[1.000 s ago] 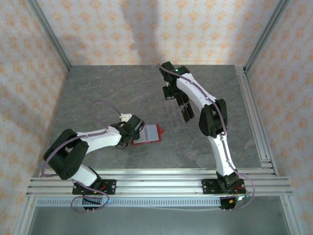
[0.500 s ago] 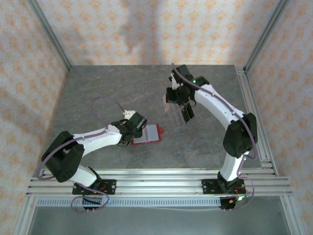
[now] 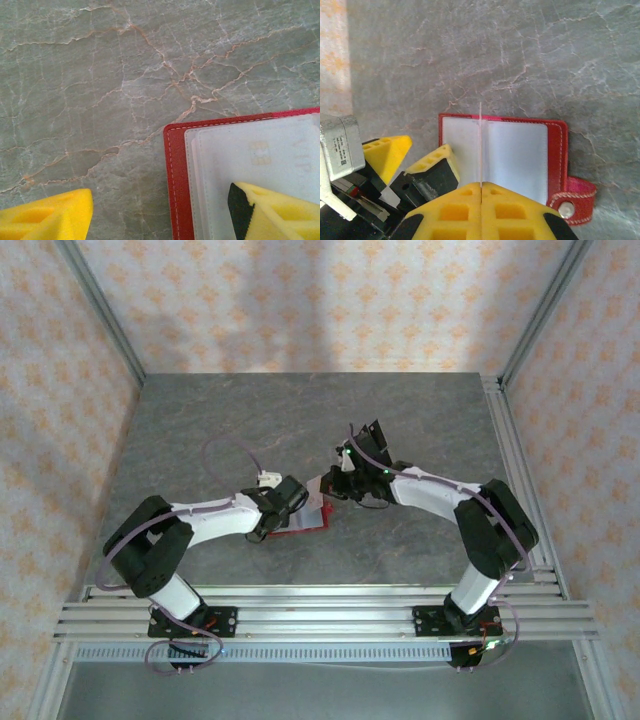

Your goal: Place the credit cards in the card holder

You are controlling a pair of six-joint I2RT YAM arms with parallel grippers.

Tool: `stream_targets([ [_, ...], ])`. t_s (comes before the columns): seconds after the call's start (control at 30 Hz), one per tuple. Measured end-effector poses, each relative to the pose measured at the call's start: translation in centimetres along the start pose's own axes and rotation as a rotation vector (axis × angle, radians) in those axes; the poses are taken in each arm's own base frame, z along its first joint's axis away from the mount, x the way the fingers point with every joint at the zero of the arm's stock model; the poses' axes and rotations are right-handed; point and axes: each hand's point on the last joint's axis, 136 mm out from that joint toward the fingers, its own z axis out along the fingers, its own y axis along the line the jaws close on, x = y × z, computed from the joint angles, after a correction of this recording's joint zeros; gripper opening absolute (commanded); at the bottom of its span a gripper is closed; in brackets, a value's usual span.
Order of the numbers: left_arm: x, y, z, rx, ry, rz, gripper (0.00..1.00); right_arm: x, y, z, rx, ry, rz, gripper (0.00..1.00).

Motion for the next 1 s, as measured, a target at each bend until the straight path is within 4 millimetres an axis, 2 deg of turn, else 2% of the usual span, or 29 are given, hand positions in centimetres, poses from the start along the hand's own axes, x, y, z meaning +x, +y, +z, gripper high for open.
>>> stream_targets([
  [0.4, 0.7, 0.9, -0.3, -0.02, 0.001, -0.024, 0.73, 0.4, 1.5, 1.6, -0.194, -0.035, -0.004, 0.0],
  [0.57, 0.7, 1.3, -0.9, -0.016, -0.003, -0.03, 0.73, 1.4, 1.0, 2.7, -0.217, -0.005, 0.005, 0.0],
  [0.73, 0.2, 1.3, -1.6, 0.002, -0.023, -0.044, 0.73, 1.9, 0.8, 3.0, -0.233, 0.012, 0.002, 0.0],
  [1.0, 2.4, 2.3, -0.7, -0.03, 0.014, -0.034, 0.73, 2.2, 0.5, 3.2, -0.235, 0.019, -0.04, 0.0],
])
